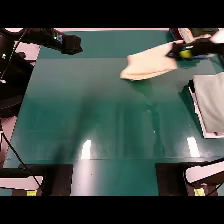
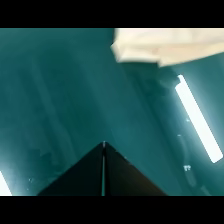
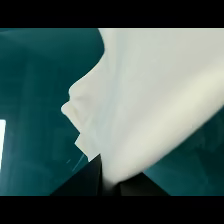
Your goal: Fold the shirts.
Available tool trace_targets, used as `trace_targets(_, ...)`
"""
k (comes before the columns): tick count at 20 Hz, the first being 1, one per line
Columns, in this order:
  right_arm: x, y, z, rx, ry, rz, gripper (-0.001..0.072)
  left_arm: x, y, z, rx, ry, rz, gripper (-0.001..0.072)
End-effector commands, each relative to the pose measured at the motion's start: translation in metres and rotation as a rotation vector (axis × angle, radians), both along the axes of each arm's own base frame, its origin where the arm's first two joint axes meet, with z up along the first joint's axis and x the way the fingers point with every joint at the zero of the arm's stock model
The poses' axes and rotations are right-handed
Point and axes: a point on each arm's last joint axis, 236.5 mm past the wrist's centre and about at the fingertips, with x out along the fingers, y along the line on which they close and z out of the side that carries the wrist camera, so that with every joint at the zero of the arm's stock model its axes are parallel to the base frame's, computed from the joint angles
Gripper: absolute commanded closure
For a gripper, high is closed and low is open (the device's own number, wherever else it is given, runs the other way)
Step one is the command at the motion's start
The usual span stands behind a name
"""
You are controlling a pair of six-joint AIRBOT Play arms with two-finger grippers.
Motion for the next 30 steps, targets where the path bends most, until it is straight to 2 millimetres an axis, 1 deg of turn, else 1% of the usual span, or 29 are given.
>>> trace_targets(1, -0.034, -0.133, 0.025, -0.046, -0.015, -0.248, 0.0690, -0.001, -0.004, 0.000, 0.000, 0.001, -0.007, 0.0681)
trace_targets(2, -0.042, -0.164, 0.029, -0.049, -0.026, -0.314, 0.0690, -0.002, -0.004, -0.001, -0.002, 0.004, -0.006, 0.0681)
trace_targets(4, -0.055, -0.211, 0.033, -0.048, -0.048, -0.416, 0.0690, -0.003, -0.004, -0.002, -0.002, 0.013, -0.006, 0.0681)
trace_targets(5, -0.060, -0.227, 0.035, -0.052, -0.057, -0.452, 0.0690, -0.004, -0.004, -0.002, 0.000, 0.016, -0.007, 0.0681)
trace_targets(7, -0.065, -0.247, 0.039, -0.061, -0.080, -0.498, 0.0690, -0.004, -0.004, -0.003, 0.000, 0.017, -0.007, 0.0681)
trace_targets(9, -0.064, -0.254, 0.051, -0.079, -0.119, -0.515, 0.0690, -0.004, -0.004, -0.003, -0.001, 0.018, -0.006, 0.0681)
trace_targets(10, -0.061, -0.254, 0.064, -0.093, -0.151, -0.515, 0.0690, -0.004, -0.004, -0.003, -0.001, 0.018, -0.006, 0.0681)
trace_targets(11, -0.056, -0.252, 0.080, -0.113, -0.190, -0.506, 0.0690, -0.004, -0.004, -0.003, -0.001, 0.019, -0.006, 0.0681)
trace_targets(14, -0.048, -0.241, 0.143, -0.172, -0.330, -0.481, 0.0690, -0.004, -0.004, -0.003, -0.001, 0.019, -0.006, 0.0681)
trace_targets(16, -0.049, -0.233, 0.174, -0.201, -0.395, -0.469, 0.0690, -0.005, -0.004, -0.003, 0.001, 0.022, -0.008, 0.0681)
trace_targets(18, -0.056, -0.231, 0.188, -0.216, -0.431, -0.485, 0.0690, -0.007, -0.003, -0.005, 0.007, 0.032, -0.013, 0.0681)
trace_targets(19, -0.061, -0.230, 0.191, -0.218, -0.443, -0.498, 0.0690, -0.008, -0.003, -0.006, 0.010, 0.035, -0.015, 0.0681)
trace_targets(21, -0.076, -0.229, 0.193, -0.247, -0.444, -0.497, 0.0690, -0.008, -0.003, -0.006, 0.010, 0.035, -0.015, 0.0681)
trace_targets(22, -0.083, -0.227, 0.190, -0.252, -0.431, -0.495, 0.0690, -0.008, -0.003, -0.006, 0.010, 0.036, -0.016, 0.0681)
trace_targets(23, -0.090, -0.222, 0.185, -0.249, -0.409, -0.488, 0.0690, -0.008, -0.003, -0.006, 0.010, 0.035, -0.016, 0.0681)
trace_targets(24, -0.101, -0.225, 0.177, -0.266, -0.376, -0.499, 0.0690, -0.008, -0.003, -0.006, 0.010, 0.035, -0.016, 0.0681)
trace_targets(27, -0.135, -0.222, 0.133, -0.328, -0.213, -0.499, 0.0690, -0.008, -0.003, -0.007, 0.011, 0.037, -0.017, 0.0680)
trace_targets(30, -0.176, -0.217, 0.086, -0.376, -0.067, -0.508, 0.0690, -0.006, -0.004, -0.005, 0.006, 0.028, -0.013, 0.0681)
